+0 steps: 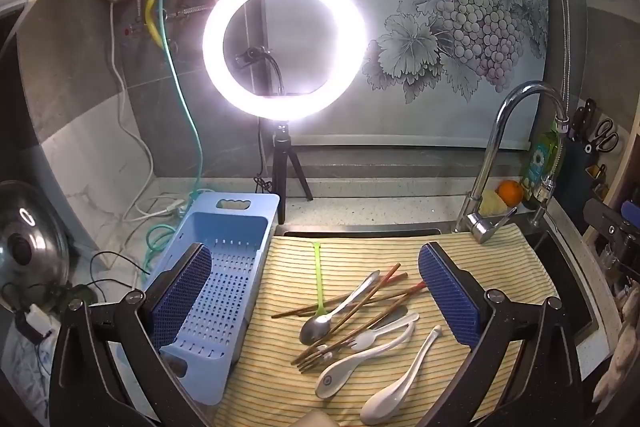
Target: Organize utensils
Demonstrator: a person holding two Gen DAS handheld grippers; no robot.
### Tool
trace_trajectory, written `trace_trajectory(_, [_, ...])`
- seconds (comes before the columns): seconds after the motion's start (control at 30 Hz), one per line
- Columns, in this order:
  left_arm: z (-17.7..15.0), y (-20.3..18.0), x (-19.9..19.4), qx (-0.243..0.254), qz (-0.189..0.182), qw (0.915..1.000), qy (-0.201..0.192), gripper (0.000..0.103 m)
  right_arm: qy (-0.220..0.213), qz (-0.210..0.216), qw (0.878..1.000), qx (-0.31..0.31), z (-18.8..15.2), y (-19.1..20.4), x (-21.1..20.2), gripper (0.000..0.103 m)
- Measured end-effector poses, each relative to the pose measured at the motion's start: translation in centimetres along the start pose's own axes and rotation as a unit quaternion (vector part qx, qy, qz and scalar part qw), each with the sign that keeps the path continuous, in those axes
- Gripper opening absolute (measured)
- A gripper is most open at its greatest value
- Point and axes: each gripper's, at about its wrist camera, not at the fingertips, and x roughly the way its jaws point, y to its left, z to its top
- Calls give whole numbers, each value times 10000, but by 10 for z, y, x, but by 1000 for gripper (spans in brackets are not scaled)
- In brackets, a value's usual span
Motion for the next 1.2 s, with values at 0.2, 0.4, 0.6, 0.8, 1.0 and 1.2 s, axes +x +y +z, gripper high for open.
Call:
trace_trajectory(0.2, [0, 2, 0, -14, 4, 10000, 4, 103, -17, 4, 10000, 6, 2, -6, 0, 102])
trace_trajectory(0.4, [1, 2, 1, -5, -15, 10000, 2, 103, -44, -6, 10000, 0, 3, -6, -2, 102])
trace_trajectory(0.6, [2, 1, 1, -11, -27, 10000, -15, 103, -38, -8, 10000, 6, 3, -5, -2, 102])
trace_trajectory(0.8, [2, 0, 0, -19, -25, 10000, -21, 103, -47, -17, 10000, 15, 4, -8, -4, 102])
trace_trajectory(1.0, [2, 0, 1, -17, -20, 10000, -22, 103, -53, -20, 10000, 15, 5, -10, -5, 102])
trace_trajectory(1.2, [1, 0, 0, -25, -23, 10000, -31, 103, -51, -15, 10000, 18, 5, -10, -5, 102])
